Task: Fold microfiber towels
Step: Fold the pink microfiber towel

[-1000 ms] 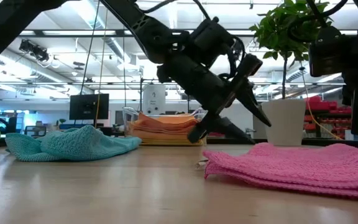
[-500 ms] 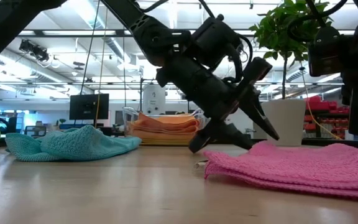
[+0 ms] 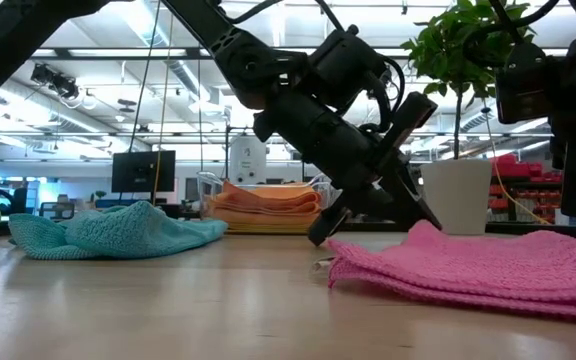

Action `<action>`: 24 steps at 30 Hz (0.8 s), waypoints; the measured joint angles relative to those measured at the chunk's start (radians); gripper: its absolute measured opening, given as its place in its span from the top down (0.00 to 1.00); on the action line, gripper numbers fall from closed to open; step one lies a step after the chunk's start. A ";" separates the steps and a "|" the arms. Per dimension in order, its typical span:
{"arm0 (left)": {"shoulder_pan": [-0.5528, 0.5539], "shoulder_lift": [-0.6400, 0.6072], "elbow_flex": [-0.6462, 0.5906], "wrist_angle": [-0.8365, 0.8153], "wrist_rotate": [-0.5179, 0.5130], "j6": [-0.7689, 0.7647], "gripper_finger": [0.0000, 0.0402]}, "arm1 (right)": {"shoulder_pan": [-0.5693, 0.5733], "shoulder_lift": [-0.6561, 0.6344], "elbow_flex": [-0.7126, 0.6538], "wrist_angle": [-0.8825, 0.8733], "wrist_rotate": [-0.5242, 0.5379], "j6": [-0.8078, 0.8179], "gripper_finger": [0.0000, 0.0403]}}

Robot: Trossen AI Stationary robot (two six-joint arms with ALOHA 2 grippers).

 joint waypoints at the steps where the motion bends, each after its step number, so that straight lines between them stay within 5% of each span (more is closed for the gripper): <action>1: 0.000 -0.003 0.000 -0.006 0.000 0.000 0.97 | 0.000 0.000 0.000 0.000 0.000 0.000 1.00; 16: -0.021 -0.038 -0.001 -0.142 -0.040 -0.029 0.94 | -0.001 0.013 -0.015 -0.007 0.083 0.022 1.00; 24: -0.034 -0.053 0.000 -0.171 -0.068 -0.034 0.95 | -0.023 0.083 -0.096 0.126 0.100 0.029 1.00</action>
